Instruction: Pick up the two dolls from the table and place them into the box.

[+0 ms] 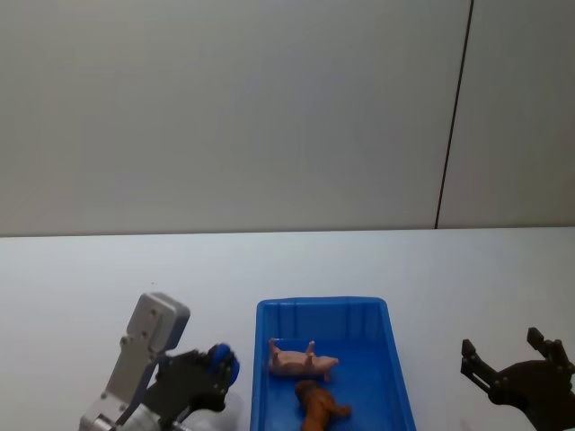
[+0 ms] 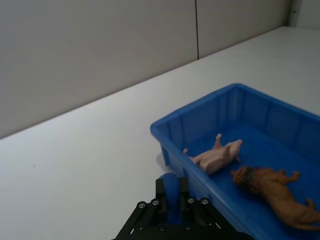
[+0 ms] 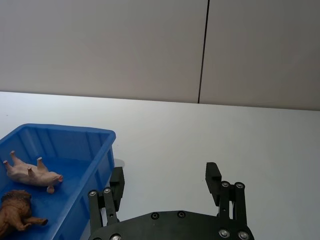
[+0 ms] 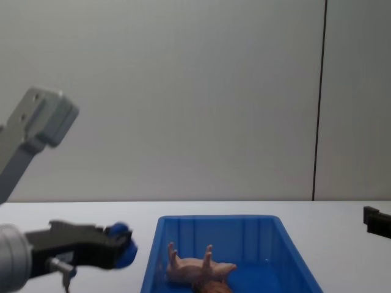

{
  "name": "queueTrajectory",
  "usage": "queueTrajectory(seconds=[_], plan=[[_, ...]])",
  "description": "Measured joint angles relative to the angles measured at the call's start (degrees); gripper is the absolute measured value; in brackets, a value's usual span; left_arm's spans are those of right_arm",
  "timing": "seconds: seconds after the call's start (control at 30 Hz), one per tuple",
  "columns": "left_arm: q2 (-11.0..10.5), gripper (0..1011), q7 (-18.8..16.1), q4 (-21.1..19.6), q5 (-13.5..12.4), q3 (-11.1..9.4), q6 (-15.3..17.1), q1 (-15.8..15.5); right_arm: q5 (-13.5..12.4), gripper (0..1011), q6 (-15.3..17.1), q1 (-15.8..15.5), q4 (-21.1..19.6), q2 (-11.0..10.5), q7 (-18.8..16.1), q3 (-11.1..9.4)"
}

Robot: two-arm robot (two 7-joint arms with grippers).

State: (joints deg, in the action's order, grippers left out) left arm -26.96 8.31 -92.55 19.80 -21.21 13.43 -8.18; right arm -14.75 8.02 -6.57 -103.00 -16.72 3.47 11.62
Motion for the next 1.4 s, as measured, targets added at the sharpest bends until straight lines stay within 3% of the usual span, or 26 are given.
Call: queueTrajectory(seconds=[0.5,0.9,1.4], plan=[[1.70,71,6.82,-2.97,-4.12,-0.56,-2.27,-3.16,0.00,1001,0.00,0.00,0.00,0.00,0.00,0.00],[3.30,468,13.86,-2.72,-3.39,-1.41,-3.99,-4.93,0.00,1001,0.00,0.00,0.00,0.00,0.00,0.00],[4.16,952,17.28,-2.42,-2.58,-1.90,-4.72,-5.71,-0.01,1001,0.00,0.00,0.00,0.00,0.00,0.00]])
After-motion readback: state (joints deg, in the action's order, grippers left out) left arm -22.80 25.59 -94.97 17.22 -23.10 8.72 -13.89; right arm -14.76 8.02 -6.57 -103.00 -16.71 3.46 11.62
